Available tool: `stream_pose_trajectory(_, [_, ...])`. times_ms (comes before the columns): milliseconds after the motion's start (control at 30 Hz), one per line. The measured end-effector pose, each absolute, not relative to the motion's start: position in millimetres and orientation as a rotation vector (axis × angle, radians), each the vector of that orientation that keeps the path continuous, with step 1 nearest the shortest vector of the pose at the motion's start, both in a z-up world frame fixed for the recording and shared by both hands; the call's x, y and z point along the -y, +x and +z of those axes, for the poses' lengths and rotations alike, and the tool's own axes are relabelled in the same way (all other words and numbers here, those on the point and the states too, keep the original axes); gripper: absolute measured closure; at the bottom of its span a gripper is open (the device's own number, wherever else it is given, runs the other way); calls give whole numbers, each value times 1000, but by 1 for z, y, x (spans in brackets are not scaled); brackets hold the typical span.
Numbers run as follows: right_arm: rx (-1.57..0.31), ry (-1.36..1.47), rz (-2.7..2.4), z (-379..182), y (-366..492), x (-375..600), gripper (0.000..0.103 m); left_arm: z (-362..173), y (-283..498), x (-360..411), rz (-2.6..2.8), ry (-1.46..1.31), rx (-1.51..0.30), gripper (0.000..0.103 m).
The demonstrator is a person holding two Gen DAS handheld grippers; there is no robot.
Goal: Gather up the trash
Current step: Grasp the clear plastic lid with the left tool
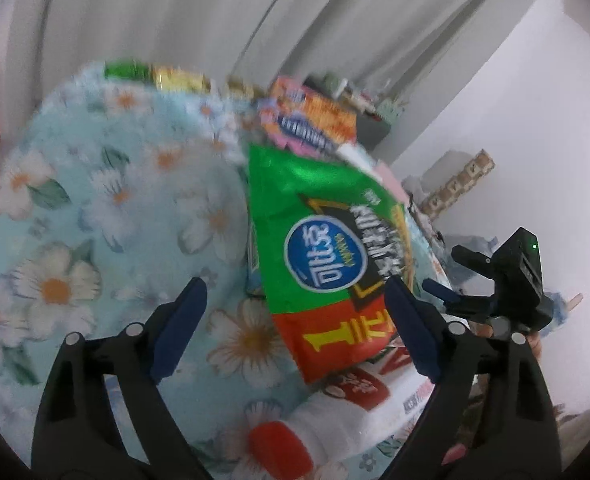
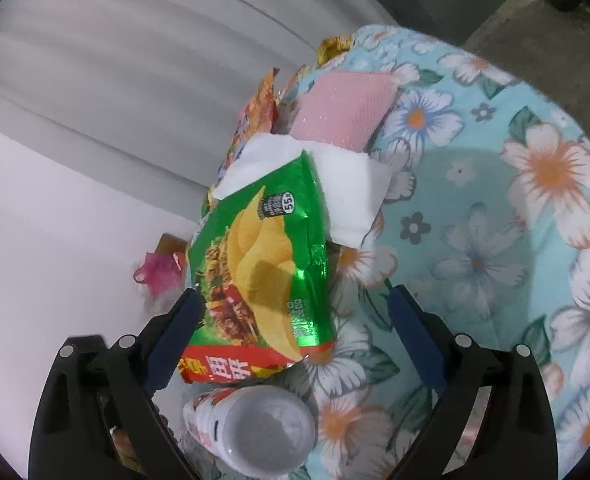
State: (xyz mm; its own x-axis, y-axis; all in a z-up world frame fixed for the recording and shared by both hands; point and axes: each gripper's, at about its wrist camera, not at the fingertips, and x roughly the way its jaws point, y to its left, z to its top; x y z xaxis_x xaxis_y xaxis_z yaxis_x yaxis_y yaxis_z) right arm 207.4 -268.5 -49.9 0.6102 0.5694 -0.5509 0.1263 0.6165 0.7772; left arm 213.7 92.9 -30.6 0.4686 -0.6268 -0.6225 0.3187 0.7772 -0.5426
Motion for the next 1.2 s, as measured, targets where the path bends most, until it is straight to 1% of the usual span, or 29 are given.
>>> stream_pose_trajectory(133, [-912,890,321,-56,211,268,13,-55,240,-97,-652,-558,-1042,22])
stream_pose_trajectory(300, [-924,855,323,-57,216,264,15,-80,263,-106,-701,-765,-1123,30])
stream_pose_trajectory(367, [-926,844,320,-57,217,263,16,-84,266,-109,-705,-810,-1128,36])
stream_pose_trajectory(400, [-927,841,318,-58,217,263,17,-86,267,-111,-708,-832,-1128,37])
stream_pose_trajectory(567, [-927,835,306,-60,218,261,19,-85,257,-120,-662,-836,-1111,54])
stream_pose_trajectory(733, [-912,790,274,-51,210,263,20,-53,233,-123,-563,-613,-1015,54])
stream_pose_trajectory(800, [-899,761,264,-45,204,264,20,-35,216,-119,-537,-489,-949,50])
stream_pose_trajectory(833, [-896,754,261,-42,202,265,20,-28,209,-117,-531,-440,-921,46])
stream_pose_trajectory(1000, [-881,745,236,-33,190,271,20,6,174,-111,-471,-231,-761,45])
stream_pose_trajectory(1033, [-876,743,232,-31,188,272,20,12,173,-120,-448,-212,-741,45])
stream_pose_trajectory(1200, [-861,735,213,-23,179,270,20,14,182,-126,-306,-122,-729,46])
